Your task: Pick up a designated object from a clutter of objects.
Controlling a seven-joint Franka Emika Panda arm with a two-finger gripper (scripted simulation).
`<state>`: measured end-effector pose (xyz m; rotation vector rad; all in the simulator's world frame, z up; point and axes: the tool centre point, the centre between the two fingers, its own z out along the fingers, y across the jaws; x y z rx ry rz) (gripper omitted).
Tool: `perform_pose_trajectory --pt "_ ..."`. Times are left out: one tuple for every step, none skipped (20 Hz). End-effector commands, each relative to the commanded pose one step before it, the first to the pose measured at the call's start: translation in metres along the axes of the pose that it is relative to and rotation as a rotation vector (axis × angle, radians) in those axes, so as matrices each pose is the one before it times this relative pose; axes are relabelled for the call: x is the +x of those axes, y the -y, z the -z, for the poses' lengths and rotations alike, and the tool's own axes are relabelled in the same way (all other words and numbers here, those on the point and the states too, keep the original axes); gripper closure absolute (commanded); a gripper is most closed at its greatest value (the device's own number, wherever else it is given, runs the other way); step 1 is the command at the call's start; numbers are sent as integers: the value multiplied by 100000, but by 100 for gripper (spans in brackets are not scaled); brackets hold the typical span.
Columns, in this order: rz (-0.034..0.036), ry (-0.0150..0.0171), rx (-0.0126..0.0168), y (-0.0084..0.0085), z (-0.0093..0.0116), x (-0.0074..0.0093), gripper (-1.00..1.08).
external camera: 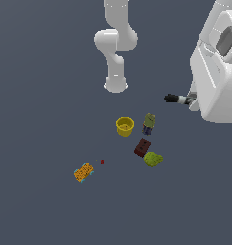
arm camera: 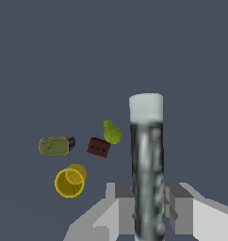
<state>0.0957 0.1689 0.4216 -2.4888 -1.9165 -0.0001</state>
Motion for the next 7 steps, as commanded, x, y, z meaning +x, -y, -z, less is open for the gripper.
perform_pose_trajectory --pt "-23 30 -14 -145 407 260 108" --pt "0 0 0 -40 102 66 108" --pt "0 0 0 -33 82 53 108" --pt "0 0 0 -26 63 41 108" --pt "0 0 0 -18 45 29 108" --pt "0 0 0 -11 27 17 108" --pt "0 0 0 -4 9 6 108"
